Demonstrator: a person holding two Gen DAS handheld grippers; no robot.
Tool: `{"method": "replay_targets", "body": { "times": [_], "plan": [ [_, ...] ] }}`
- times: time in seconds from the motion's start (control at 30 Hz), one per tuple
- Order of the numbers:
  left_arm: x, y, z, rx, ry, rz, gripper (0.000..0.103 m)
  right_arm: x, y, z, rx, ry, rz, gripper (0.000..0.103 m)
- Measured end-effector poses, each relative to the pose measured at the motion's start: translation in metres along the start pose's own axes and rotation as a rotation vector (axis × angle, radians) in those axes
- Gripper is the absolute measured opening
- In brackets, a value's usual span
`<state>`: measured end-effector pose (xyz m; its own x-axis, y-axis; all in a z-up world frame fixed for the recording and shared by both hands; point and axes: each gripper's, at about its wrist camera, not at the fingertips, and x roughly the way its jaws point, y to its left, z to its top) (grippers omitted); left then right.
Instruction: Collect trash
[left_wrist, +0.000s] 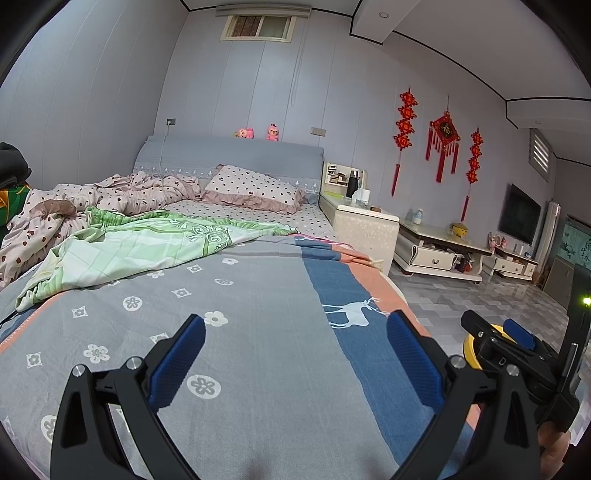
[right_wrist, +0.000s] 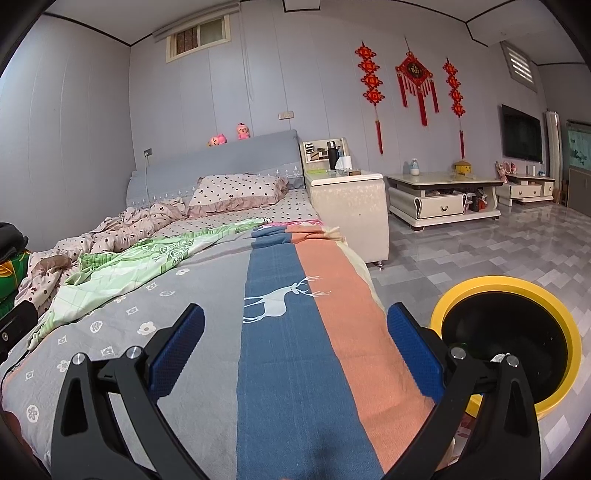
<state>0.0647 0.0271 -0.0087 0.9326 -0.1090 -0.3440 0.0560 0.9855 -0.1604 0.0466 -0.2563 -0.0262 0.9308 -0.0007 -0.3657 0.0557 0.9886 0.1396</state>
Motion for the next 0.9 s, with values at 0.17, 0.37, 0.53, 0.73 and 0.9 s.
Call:
{"method": "replay_targets", "body": {
  "times": [0.17,0.37,0.53,0.73,0.9],
  "plan": [
    [-0.001,-0.002,-0.001,0.001,0.002,0.0,0.095,0.002,0.0,-0.002,-0.003,0.002,-0.004,0.095],
    [0.0,-0.001,-0.003,0.0,0.004,-0.003,0.095,0.005,0.0,-0.008,0.001,0.009,-0.007,0.095],
    [0.0,-0.001,-0.003,0.001,0.004,-0.002,0.095,0.006,-0.001,-0.009,0.002,0.015,-0.009,0.095],
    [0.0,-0.001,-0.002,0.0,0.005,-0.004,0.095,0.008,-0.001,-0.009,0.005,0.023,-0.01,0.095],
    [0.001,-0.002,-0.004,0.001,0.006,-0.005,0.095,0.009,-0.001,-0.009,0.005,0.03,-0.01,0.095]
  ]
}}
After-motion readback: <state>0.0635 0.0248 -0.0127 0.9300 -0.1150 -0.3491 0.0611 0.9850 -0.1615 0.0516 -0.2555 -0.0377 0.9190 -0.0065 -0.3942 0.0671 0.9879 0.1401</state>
